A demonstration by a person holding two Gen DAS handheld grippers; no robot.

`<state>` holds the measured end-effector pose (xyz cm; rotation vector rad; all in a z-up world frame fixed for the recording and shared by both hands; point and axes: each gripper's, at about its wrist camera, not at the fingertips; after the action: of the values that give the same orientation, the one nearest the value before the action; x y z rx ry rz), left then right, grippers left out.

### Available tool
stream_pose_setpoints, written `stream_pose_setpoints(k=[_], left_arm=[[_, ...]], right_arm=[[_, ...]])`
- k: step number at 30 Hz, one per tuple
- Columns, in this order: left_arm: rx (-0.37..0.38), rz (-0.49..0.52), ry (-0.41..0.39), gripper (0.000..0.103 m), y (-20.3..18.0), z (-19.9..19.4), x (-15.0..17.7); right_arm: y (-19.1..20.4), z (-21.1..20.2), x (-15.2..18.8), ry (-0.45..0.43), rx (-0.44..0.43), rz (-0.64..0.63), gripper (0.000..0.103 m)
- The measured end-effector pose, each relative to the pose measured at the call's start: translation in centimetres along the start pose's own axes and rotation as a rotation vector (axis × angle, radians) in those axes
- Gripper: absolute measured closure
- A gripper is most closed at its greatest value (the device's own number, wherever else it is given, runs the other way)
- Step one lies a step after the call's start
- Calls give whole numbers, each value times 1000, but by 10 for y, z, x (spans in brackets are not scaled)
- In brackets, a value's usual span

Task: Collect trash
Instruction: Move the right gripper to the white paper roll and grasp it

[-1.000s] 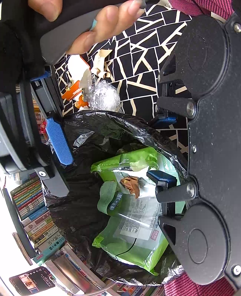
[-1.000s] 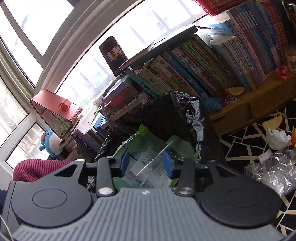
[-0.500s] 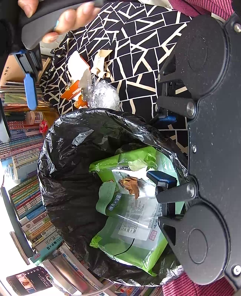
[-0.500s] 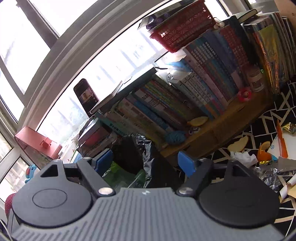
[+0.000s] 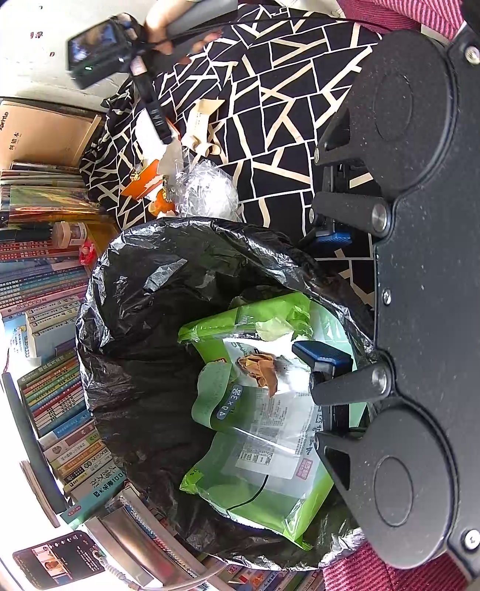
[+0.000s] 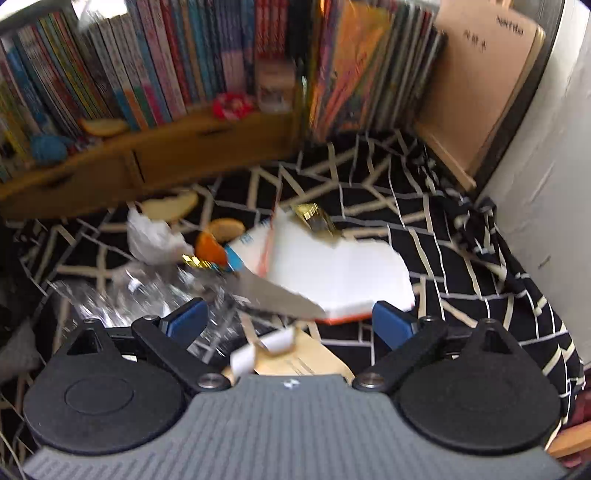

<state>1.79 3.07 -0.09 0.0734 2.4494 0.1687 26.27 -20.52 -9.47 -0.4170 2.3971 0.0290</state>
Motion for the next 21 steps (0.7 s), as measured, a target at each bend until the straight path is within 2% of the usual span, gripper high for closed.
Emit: stream_pose_setpoints(k=[3,6,11,17,18,21], left_arm=[[-3,4,-1,56,-1,0,0],[-4,3,0,56,-1,0,0],[-6,5,1,56,-2,0,0],[-7,6,1,55,-2,0,0],[-7,7,1,55,-2,0,0],[-7,6,1,55,-2,0,0]], right_arm=[[-13,27,17,119,-11,28,3],[-10,45,29,182,-16,15,3],[-2,61,35,183,-18,-11,2],[-8,70,39,192,-31,57,1],[-9,70,40,192,-35,71,3],[-12,69,40,195,-58,120,16]])
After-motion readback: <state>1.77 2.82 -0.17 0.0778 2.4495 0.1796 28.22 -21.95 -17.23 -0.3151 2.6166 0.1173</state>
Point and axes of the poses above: each gripper's, at about its wrist camera, not at the fingertips, and z roughly the way its jaws point, y to its left, x to its underside, and after that the axes turned 5 degrees about -y, right-handed
